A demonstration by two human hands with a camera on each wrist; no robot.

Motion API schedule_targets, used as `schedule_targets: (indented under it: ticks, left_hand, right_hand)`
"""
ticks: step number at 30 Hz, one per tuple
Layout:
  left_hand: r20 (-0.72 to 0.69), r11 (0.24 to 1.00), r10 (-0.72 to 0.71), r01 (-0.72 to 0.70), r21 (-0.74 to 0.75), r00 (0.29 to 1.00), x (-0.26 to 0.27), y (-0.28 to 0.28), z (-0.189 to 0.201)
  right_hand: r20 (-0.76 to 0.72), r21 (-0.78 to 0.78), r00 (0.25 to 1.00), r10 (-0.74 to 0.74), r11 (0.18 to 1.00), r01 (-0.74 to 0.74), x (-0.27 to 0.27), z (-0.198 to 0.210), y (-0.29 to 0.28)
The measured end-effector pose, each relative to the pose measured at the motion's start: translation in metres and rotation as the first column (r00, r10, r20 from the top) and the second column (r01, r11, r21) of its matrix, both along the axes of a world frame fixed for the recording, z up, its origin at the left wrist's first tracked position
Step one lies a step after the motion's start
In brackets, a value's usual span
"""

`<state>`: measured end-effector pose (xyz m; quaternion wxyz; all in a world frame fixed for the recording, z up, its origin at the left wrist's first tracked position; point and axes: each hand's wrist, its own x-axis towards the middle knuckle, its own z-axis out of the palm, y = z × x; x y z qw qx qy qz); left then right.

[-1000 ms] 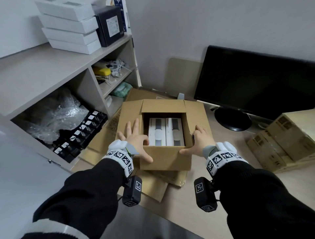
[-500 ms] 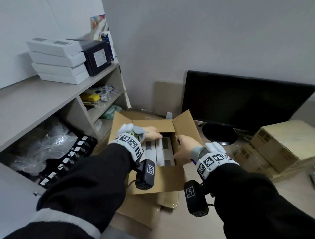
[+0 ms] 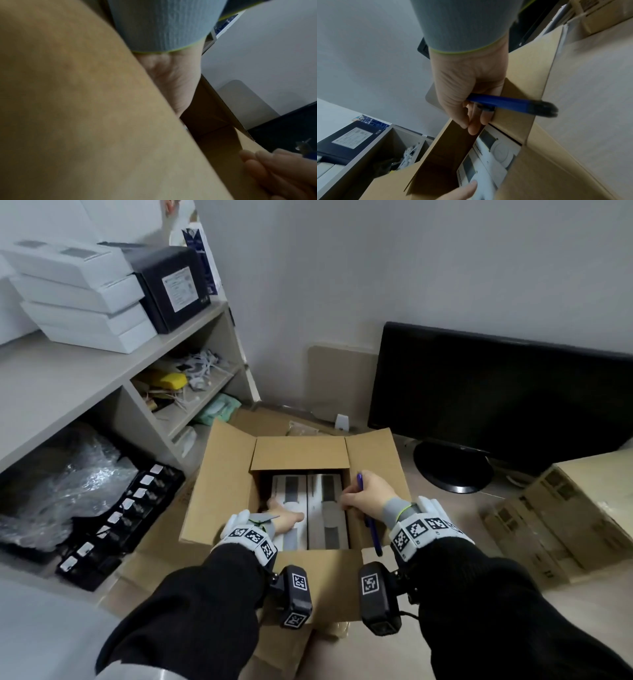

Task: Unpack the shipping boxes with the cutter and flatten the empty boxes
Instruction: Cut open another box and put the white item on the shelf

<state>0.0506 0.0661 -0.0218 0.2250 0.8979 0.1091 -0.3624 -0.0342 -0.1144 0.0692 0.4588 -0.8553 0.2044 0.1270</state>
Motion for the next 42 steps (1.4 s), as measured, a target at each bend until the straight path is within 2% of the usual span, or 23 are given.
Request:
schedule_targets:
  ticks: [2, 5, 12, 17, 19, 22, 27, 30, 34, 36, 38, 42]
  left_hand:
    - [0.002, 1.0, -0.007, 0.007, 0.027, 1.0, -0.007, 0.001, 0.009]
    - [0.011, 0.999, -0.014, 0.014, 0.037, 1.0, -0.008, 0.003, 0.016]
    - [0.156, 0.998, -0.062, 0.066, -0.021, 0.986, -0.012, 0.003, 0.022]
    - [0.311, 0.956, -0.221, 0.268, -0.117, 0.924, -0.019, -0.003, 0.037]
    - [0.344, 0.927, -0.276, 0.343, -0.151, 0.898, -0.02, -0.011, 0.049]
    - [0.353, 0.901, -0.296, 0.382, -0.204, 0.888, -0.016, -0.017, 0.071]
    - [0.422, 0.875, -0.289, 0.416, -0.249, 0.859, -0.004, 0.001, 0.115]
    - [0.504, 0.878, -0.222, 0.396, -0.27, 0.835, 0.005, 0.018, 0.145]
    - [0.597, 0.87, -0.047, 0.327, -0.37, 0.801, 0.017, 0.04, 0.186]
    - [0.643, 0.853, 0.075, 0.285, -0.436, 0.762, 0.022, 0.053, 0.206]
    - [0.656, 0.823, 0.242, 0.207, -0.53, 0.714, 0.025, 0.066, 0.222]
    - [0.641, 0.744, 0.52, 0.07, -0.664, 0.564, 0.031, 0.092, 0.235]
  right_hand:
    - [0.001, 0.056, 0.999, -0.044, 0.997, 0.044, 0.002, -0.005, -0.002]
    - [-0.007, 0.017, 1.0, -0.03, 0.999, 0.03, 0.006, -0.008, -0.001]
    - [-0.011, 0.025, 0.999, -0.052, 0.998, 0.053, 0.006, -0.013, -0.002]
    - [-0.004, -0.009, 0.999, -0.039, 0.999, 0.039, 0.005, -0.012, 0.002]
    - [-0.007, 0.025, 0.999, -0.041, 0.999, 0.041, 0.005, -0.012, 0.005]
    - [0.014, 0.036, 0.999, -0.038, 0.999, 0.038, 0.009, -0.004, 0.011]
    - [0.129, -0.083, 0.989, -0.075, 0.993, 0.086, 0.025, 0.021, 0.021]
    - [0.197, -0.026, 0.978, -0.065, 0.997, 0.071, 0.032, 0.038, 0.032]
    - [0.247, 0.239, 0.968, -0.046, 0.971, -0.015, 0.046, 0.065, 0.056]
    - [0.273, 0.304, 0.962, -0.006, 0.949, -0.081, 0.051, 0.082, 0.07]
    - [0.322, 0.312, 0.946, 0.038, 0.939, -0.144, 0.057, 0.096, 0.083]
    - [0.355, 0.342, 0.929, 0.107, 0.91, -0.236, 0.072, 0.12, 0.115]
